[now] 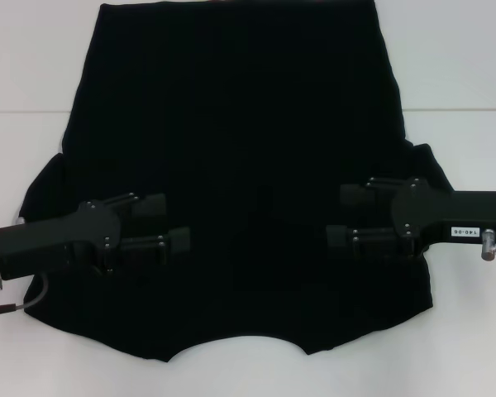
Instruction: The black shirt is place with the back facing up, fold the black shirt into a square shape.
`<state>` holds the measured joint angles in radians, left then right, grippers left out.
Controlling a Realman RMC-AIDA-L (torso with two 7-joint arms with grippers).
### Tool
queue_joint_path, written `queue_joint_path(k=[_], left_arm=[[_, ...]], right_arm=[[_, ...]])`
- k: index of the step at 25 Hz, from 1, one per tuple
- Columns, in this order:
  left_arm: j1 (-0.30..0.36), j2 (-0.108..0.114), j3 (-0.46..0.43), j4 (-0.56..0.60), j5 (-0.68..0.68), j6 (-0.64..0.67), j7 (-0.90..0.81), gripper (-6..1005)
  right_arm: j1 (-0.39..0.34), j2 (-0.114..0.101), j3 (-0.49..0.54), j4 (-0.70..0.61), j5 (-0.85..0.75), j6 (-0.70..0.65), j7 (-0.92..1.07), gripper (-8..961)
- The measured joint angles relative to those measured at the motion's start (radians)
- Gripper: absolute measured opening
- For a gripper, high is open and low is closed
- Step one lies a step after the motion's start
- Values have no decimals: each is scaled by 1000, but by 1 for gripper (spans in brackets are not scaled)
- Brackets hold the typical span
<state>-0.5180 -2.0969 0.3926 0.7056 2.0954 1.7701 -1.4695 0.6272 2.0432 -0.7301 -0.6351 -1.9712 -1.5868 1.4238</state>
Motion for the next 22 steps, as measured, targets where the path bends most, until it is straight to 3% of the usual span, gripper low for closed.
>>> queue_joint_path(k=[17, 22], left_arm=[[1, 0, 0, 0, 0, 2, -4, 904], [-3, 6, -8, 11, -1, -43, -105, 905]], right_arm=[[0, -2, -2, 0, 0, 1, 1, 852], [1, 0, 1, 0, 1, 1, 1, 851]])
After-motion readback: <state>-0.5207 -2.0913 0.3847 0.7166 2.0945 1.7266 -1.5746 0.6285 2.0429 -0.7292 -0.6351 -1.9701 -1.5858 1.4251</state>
